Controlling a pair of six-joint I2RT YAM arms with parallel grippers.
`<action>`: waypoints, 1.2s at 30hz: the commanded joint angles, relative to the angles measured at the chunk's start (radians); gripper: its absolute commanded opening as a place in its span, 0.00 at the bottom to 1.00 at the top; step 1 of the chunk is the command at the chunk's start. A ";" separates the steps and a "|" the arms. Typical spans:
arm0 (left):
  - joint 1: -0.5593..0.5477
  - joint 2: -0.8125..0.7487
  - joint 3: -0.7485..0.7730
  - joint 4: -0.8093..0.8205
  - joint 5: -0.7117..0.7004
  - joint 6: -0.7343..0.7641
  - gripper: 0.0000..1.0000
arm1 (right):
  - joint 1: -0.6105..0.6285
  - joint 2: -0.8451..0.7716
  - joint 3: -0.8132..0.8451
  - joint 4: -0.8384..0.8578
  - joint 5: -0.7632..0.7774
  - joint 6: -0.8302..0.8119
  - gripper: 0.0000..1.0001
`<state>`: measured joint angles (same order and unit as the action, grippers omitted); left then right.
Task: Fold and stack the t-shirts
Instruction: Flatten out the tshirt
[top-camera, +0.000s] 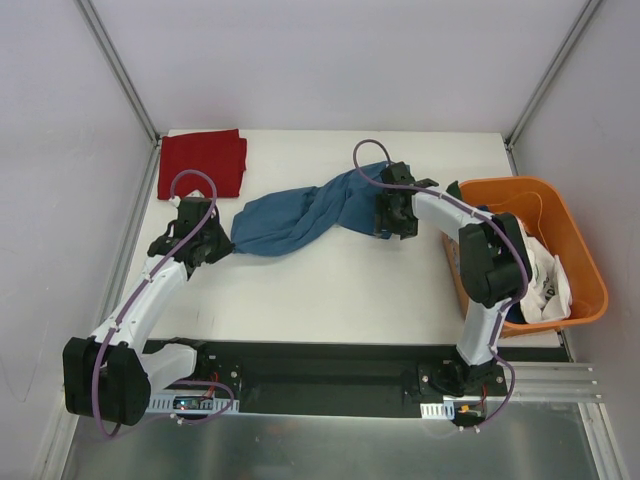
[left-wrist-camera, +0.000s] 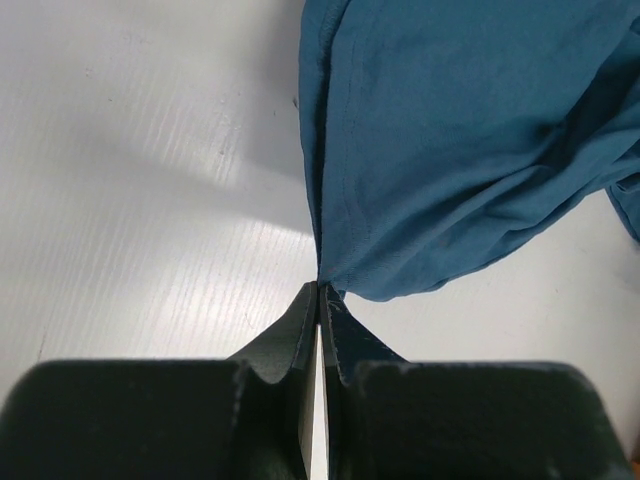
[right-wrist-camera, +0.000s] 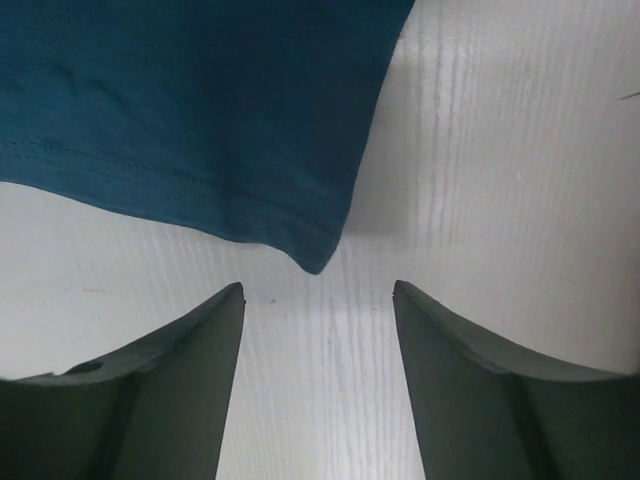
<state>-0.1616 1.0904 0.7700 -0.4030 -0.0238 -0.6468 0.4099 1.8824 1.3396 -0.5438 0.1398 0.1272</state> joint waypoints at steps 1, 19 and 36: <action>0.011 -0.009 0.008 0.021 0.022 0.027 0.00 | -0.006 0.024 0.043 0.031 -0.052 -0.015 0.61; 0.011 -0.021 -0.001 0.024 0.059 0.012 0.00 | -0.037 0.116 0.098 0.070 -0.089 -0.047 0.10; 0.011 -0.247 0.399 0.016 -0.080 0.044 0.00 | -0.040 -0.627 0.284 -0.001 0.044 -0.121 0.01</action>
<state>-0.1616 0.9409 1.0080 -0.4072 -0.0132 -0.6392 0.3710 1.4239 1.4719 -0.5217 0.1013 0.0425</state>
